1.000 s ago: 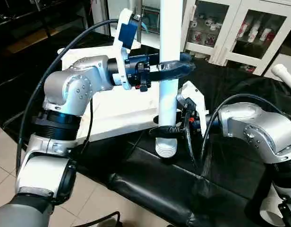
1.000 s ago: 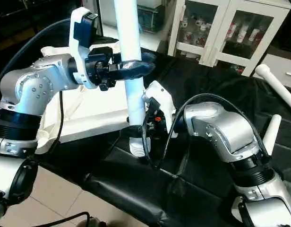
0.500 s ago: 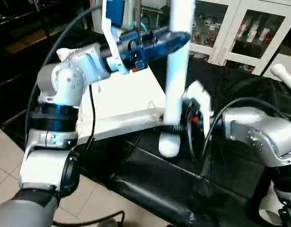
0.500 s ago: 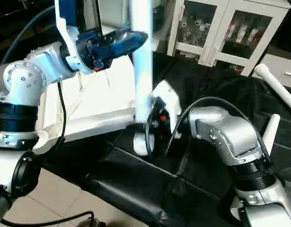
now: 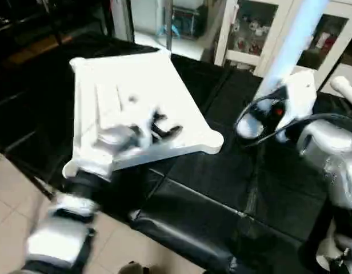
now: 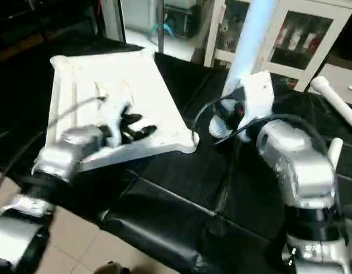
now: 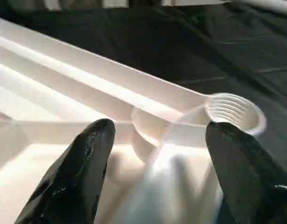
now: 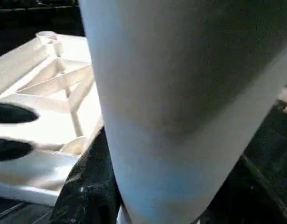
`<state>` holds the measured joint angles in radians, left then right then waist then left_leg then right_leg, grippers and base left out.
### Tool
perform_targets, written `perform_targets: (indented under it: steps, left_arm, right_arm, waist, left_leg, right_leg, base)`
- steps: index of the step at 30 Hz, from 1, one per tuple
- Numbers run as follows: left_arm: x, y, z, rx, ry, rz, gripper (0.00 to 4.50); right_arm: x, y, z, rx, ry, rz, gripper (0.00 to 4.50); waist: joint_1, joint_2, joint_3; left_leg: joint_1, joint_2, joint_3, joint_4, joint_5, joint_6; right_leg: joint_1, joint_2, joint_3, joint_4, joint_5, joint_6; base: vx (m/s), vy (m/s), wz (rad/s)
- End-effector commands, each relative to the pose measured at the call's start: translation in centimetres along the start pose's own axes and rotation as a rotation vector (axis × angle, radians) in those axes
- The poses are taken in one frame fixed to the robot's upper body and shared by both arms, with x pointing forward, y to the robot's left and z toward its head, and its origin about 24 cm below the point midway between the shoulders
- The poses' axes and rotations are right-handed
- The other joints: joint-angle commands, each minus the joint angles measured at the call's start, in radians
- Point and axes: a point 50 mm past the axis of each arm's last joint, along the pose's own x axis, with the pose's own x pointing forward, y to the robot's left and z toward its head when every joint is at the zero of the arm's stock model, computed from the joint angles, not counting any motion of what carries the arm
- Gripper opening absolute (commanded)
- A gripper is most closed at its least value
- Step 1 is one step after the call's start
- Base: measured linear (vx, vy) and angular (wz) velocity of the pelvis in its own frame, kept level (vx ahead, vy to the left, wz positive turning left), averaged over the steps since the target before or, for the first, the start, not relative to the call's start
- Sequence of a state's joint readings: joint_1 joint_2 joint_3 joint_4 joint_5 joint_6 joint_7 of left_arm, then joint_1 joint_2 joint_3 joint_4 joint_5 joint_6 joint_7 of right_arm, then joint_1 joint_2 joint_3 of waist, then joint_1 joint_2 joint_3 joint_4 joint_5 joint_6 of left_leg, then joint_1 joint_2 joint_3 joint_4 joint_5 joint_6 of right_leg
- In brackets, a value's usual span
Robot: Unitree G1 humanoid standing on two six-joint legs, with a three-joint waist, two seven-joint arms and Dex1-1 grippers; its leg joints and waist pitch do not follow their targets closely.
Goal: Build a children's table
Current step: Pick table leg
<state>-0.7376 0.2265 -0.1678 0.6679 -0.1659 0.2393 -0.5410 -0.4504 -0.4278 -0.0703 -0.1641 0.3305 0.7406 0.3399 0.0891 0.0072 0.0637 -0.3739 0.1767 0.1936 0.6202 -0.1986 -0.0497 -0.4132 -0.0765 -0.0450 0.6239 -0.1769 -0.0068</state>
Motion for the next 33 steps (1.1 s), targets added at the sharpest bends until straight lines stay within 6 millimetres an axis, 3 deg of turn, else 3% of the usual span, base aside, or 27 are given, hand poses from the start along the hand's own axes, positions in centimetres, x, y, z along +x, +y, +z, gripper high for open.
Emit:
perform_targets:
  steps: [1,2,5,8,11,12,13,14,15,16,17,18,19,20,21,22,23,24,25,26,27,28,29,30,31,32,33]
  left_arm:
    - [0.2,0.7,-0.3,0.060,0.033,0.137,3.56]
    - [0.2,0.8,-0.4,0.062,0.043,0.168,3.56]
    - [-1.9,1.4,0.8,-0.040,-0.139,0.356,3.56]
    - [-5.5,0.1,0.7,-0.049,-0.288,0.468,3.56]
    - [-7.2,-1.2,-0.3,-0.036,-0.319,0.518,3.56]
    - [-7.7,-1.5,-1.2,-0.050,-0.289,0.557,3.56]
    - [-8.0,-1.8,-1.9,-0.083,-0.271,0.578,3.56]
    - [-8.4,-1.9,-2.3,-0.102,-0.268,0.610,3.56]
    - [-8.5,-2.0,-2.7,-0.115,-0.260,0.629,3.56]
    - [-8.6,-2.0,-2.7,-0.118,-0.259,0.641,3.56]
    - [-8.8,-2.1,-2.4,-0.103,-0.262,0.657,3.56]
    - [-8.8,-2.1,-2.4,-0.103,-0.262,0.657,3.56]
    - [-8.7,-2.2,-2.1,-0.094,-0.265,0.651,3.56]
    - [-8.7,-2.2,-1.7,-0.071,-0.275,0.653,3.56]
    - [-8.6,-2.2,-1.6,-0.060,-0.268,0.653,3.56]
    - [-8.5,-2.2,-1.6,-0.051,-0.258,0.653,3.56]
    - [-8.3,-2.3,-1.6,0.002,-0.228,0.664,3.56]
    - [-8.3,-2.4,-1.6,0.014,-0.226,0.666,3.56]
    - [-8.2,-2.4,-1.6,0.015,-0.227,0.665,3.56]
    - [-8.0,-2.7,-1.2,0.012,-0.241,0.659,3.56]
    - [-7.7,-2.9,-1.0,0.006,-0.254,0.648,3.56]
    - [-7.5,-3.0,-0.9,0.001,-0.251,0.637,3.56]
    - [-7.4,-3.1,-0.9,0.004,-0.245,0.638,3.56]
    - [-7.4,-3.1,-0.9,0.005,-0.239,0.640,3.56]
    - [-7.4,-3.1,-0.9,0.005,-0.239,0.640,3.56]
    - [-7.3,-3.2,-0.7,-0.017,-0.246,0.638,3.56]
    - [-7.3,-3.3,-0.7,-0.021,-0.248,0.638,3.56]
  right_arm:
    - [-0.6,-0.2,-0.3,-0.039,0.009,-0.090,1.86]
    - [-0.7,-0.1,-0.4,-0.055,0.012,-0.111,1.86]
    - [-1.3,0.2,-1.0,-0.203,-0.027,-0.292,1.86]
    - [-2.6,1.1,-2.4,-0.053,-0.058,-0.328,1.86]
    - [-3.1,2.0,-3.0,0.002,-0.080,-0.301,1.86]
    - [-3.2,2.1,-3.3,0.019,-0.073,-0.307,1.86]
    - [-3.3,2.3,-3.6,0.034,-0.066,-0.304,1.86]
    - [-3.3,2.7,-4.0,0.043,-0.051,-0.296,1.86]
    - [-3.3,2.9,-4.4,0.033,-0.033,-0.290,1.86]
    - [-3.4,3.2,-4.8,0.027,-0.018,-0.283,1.86]
    - [-3.5,3.5,-5.2,0.056,-0.003,-0.272,1.86]
    - [-3.5,3.5,-5.2,0.056,-0.003,-0.272,1.86]
    - [-3.5,3.8,-5.6,0.068,0.009,-0.268,1.86]
    - [-3.5,4.0,-5.8,0.067,0.019,-0.261,1.86]
    - [-3.5,4.1,-6.0,0.067,0.023,-0.259,1.86]
    - [-3.5,4.2,-6.1,0.067,0.026,-0.259,1.86]
    - [-3.5,4.4,-6.3,0.065,0.036,-0.269,1.86]
    - [-3.5,4.4,-6.3,0.064,0.038,-0.272,1.86]
    - [-3.5,4.4,-6.2,0.063,0.037,-0.272,1.86]
    - [-3.4,4.4,-6.0,0.068,0.027,-0.268,1.86]
    - [-3.3,4.5,-5.9,0.056,0.021,-0.263,1.86]
    - [-3.2,4.5,-5.9,0.056,0.018,-0.259,1.86]
    - [-3.0,4.6,-5.9,0.048,0.020,-0.255,1.86]
    - [-2.8,4.6,-5.9,0.039,0.024,-0.248,1.86]
    - [-2.8,4.6,-5.9,0.039,0.024,-0.248,1.86]
    - [-2.5,4.6,-5.6,0.018,0.021,-0.225,1.86]
    - [-2.5,4.6,-5.6,0.015,0.021,-0.223,1.86]
  waist:
    - [-0.012,0.021,-0.081]
    - [-0.014,0.012,-0.082]
    - [-0.019,0.017,-0.085]
    - [-0.036,0.000,-0.080]
    - [-0.053,0.007,-0.070]
    - [-0.062,0.010,-0.075]
    - [-0.048,-0.002,-0.072]
    - [-0.048,-0.007,-0.068]
    - [-0.042,-0.023,-0.067]
    - [-0.038,-0.025,-0.070]
    - [0.000,-0.043,-0.066]
    - [0.004,-0.054,-0.061]
    - [0.007,-0.062,-0.062]
    - [0.006,-0.052,-0.067]
    - [-0.009,-0.045,-0.062]
    - [-0.048,-0.015,-0.067]
    - [-0.095,0.034,-0.061]
    - [-0.099,0.023,-0.076]
    - [-0.089,0.038,-0.053]
    - [-0.097,0.037,-0.060]
    - [-0.108,0.055,-0.079]
    - [-0.120,0.047,-0.084]
    - [-0.126,0.034,-0.088]
    - [-0.131,0.031,-0.093]
    - [-0.126,0.016,-0.102]
    - [-0.123,0.014,-0.104]
    - [-0.109,0.005,-0.103]
  left_leg:
    - [0.020,0.041,-0.024,-0.070,-0.127,-0.008]
    - [0.019,0.039,-0.024,-0.071,-0.137,-0.012]
    - [0.011,0.041,-0.028,-0.069,-0.132,-0.025]
    - [0.002,0.045,-0.025,-0.073,-0.126,0.013]
    - [0.009,0.047,-0.024,-0.080,-0.185,0.040]
    - [0.059,0.044,0.024,-0.041,-0.226,-0.019]
    - [0.068,0.029,0.028,-0.031,-0.311,-0.070]
    - [0.055,0.024,0.034,-0.029,-0.326,-0.077]
    - [0.059,0.018,0.043,-0.011,-0.362,-0.056]
    - [0.050,0.010,0.038,0.000,-0.361,-0.035]
    - [0.011,-0.015,-0.001,0.073,-0.308,0.032]
    - [-0.010,-0.023,-0.026,0.101,-0.286,0.050]
    - [-0.038,-0.030,-0.082,0.112,-0.219,0.051]
    - [-0.036,-0.041,-0.096,0.104,-0.194,0.053]
    - [0.005,-0.065,-0.095,0.056,-0.166,0.088]
    - [0.098,-0.041,-0.086,-0.033,-0.177,0.149]
    - [0.021,0.004,-0.142,-0.124,-0.201,0.317]
    - [0.041,0.018,-0.148,-0.110,-0.140,0.315]
    - [0.003,0.038,-0.133,-0.124,-0.110,0.160]
    - [0.011,0.034,-0.144,-0.116,-0.072,0.039]
    - [0.049,0.024,-0.169,-0.128,-0.018,-0.305]
    - [0.065,0.034,-0.176,-0.140,0.037,-0.452]
    - [0.082,0.088,-0.215,-0.161,0.105,-0.556]
    - [0.080,0.088,-0.219,-0.167,0.120,-0.552]
    - [0.092,0.094,-0.222,-0.169,0.124,-0.506]
    - [0.091,0.093,-0.226,-0.165,0.128,-0.479]
    - [0.048,0.086,-0.206,-0.112,0.047,-0.384]
  right_leg:
    - [0.059,-0.051,0.041,-0.071,-0.061,-0.209]
    - [0.065,-0.050,0.041,-0.070,-0.066,-0.205]
    - [0.073,-0.061,0.041,-0.068,-0.122,-0.208]
    - [0.072,-0.062,0.041,-0.073,-0.131,-0.202]
    - [0.054,-0.052,0.038,-0.093,-0.254,-0.165]
    - [-0.004,-0.004,0.072,-0.135,-0.352,-0.111]
    - [-0.014,0.001,0.092,-0.125,-0.481,-0.074]
    - [-0.011,0.005,0.113,-0.128,-0.508,-0.049]
    - [-0.020,0.001,0.152,-0.133,-0.565,-0.030]
    - [-0.007,-0.009,0.177,-0.133,-0.586,-0.025]
    - [0.043,-0.087,0.313,-0.172,-0.711,-0.011]
    - [0.059,-0.107,0.351,-0.183,-0.760,-0.005]
    - [0.084,-0.103,0.383,-0.176,-0.751,-0.020]
    - [0.079,-0.079,0.383,-0.170,-0.700,-0.027]
    - [0.042,0.011,0.360,-0.173,-0.622,-0.005]
    - [-0.048,0.105,0.241,-0.115,-0.501,0.033]
    - [-0.040,0.089,0.063,0.074,-0.299,-0.043]
    - [-0.049,0.071,0.024,0.107,-0.237,-0.051]
    - [-0.045,0.051,-0.016,0.114,-0.145,-0.054]
    - [-0.020,0.043,-0.025,0.093,-0.087,-0.059]
    - [-0.001,0.045,-0.052,0.074,-0.043,-0.051]
    - [-0.002,0.044,-0.055,0.069,-0.045,-0.049]
    - [0.023,0.019,-0.044,0.073,-0.072,-0.042]
    - [0.037,0.014,-0.041,0.063,-0.073,-0.047]
    - [0.047,-0.013,-0.030,0.040,-0.058,-0.081]
    - [0.057,-0.036,-0.021,0.029,-0.039,-0.122]
    - [0.096,-0.132,0.014,-0.015,0.019,-0.245]
  base:
    - [0.000,0.000,0.00]
    - [0.000,0.000,0.00]
    - [0.000,0.000,0.00]
    - [0.000,0.000,0.00]
    - [0.000,0.000,0.00]
    - [0.000,0.000,0.00]
    - [-0.044,0.008,-0.33]
    - [-0.044,0.008,-0.33]
    - [-0.013,0.040,-0.47]
    - [-0.023,0.078,-0.47]
    - [-0.023,0.078,-0.47]
    - [-0.022,0.143,-0.57]
    - [-0.031,0.215,-0.65]
    - [-0.031,0.215,-0.65]
    - [-0.055,0.273,-0.59]
    - [-0.110,0.284,-0.43]
    - [-0.110,0.284,-0.43]
    - [-0.113,0.294,-0.04]
    - [-0.080,0.302,0.12]
    - [-0.080,0.302,0.12]
    - [-0.076,0.245,-0.01]
    - [-0.067,0.147,0.10]
    - [-0.067,0.147,0.10]
    - [-0.087,0.091,0.14]
    - [-0.110,0.069,0.07]
    - [-0.110,0.069,0.07]
    - [-0.121,0.049,0.03]
